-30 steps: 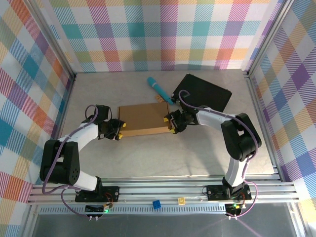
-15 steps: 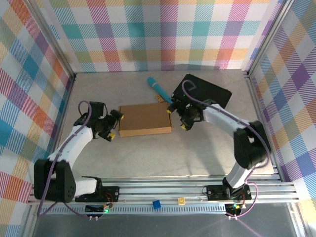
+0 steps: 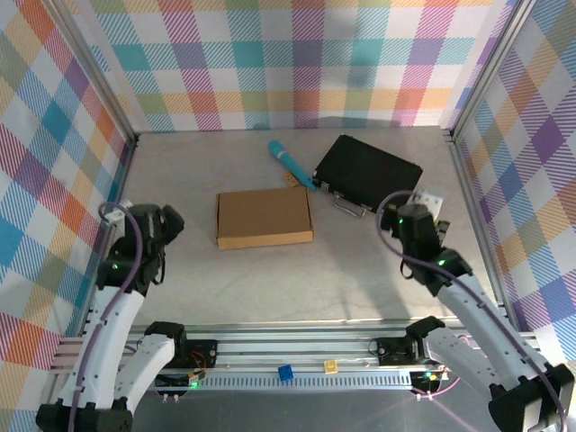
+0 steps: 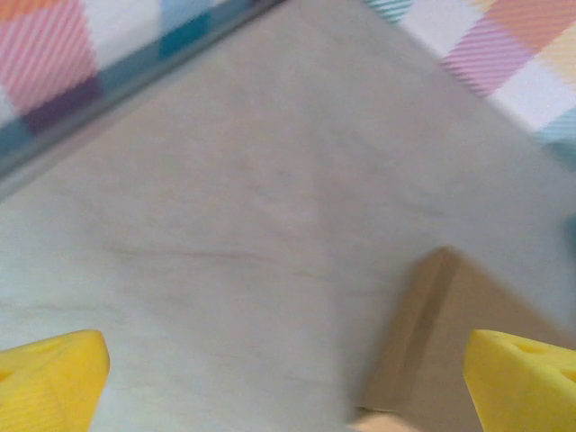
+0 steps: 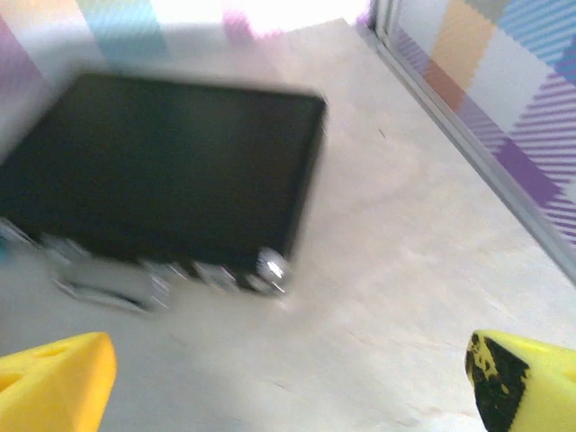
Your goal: Fold the paper box
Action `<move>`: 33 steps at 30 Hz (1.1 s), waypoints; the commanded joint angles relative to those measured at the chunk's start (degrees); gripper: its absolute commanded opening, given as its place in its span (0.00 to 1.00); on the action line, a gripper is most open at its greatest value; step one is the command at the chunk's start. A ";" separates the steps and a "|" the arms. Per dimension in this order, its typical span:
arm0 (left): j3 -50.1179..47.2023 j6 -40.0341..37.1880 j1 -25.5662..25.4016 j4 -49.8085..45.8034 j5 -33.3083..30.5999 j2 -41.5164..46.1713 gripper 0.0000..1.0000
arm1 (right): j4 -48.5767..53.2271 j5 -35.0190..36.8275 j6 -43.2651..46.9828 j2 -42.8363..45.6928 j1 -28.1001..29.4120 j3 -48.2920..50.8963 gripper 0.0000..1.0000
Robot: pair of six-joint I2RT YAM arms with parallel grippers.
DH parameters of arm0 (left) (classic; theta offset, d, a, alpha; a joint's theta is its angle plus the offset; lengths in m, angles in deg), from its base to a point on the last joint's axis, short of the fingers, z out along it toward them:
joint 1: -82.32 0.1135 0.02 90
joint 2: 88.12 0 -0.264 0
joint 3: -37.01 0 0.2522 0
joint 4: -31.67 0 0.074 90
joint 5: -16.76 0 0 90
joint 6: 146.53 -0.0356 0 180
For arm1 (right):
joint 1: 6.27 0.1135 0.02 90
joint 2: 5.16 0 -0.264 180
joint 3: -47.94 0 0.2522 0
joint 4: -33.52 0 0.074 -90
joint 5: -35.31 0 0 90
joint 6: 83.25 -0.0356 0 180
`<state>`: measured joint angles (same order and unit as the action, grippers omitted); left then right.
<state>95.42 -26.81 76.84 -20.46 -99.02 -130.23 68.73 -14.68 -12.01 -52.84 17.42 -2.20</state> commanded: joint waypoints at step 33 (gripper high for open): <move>-27.54 -20.82 8.31 90.61 15.24 -39.82 1.00 | -71.64 -35.56 19.46 -37.58 -20.48 15.55 0.99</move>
<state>69.19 -45.72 84.51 60.28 -85.58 -168.61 3.36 -47.77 7.66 -88.80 -2.32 12.46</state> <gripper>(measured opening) 0.997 0.992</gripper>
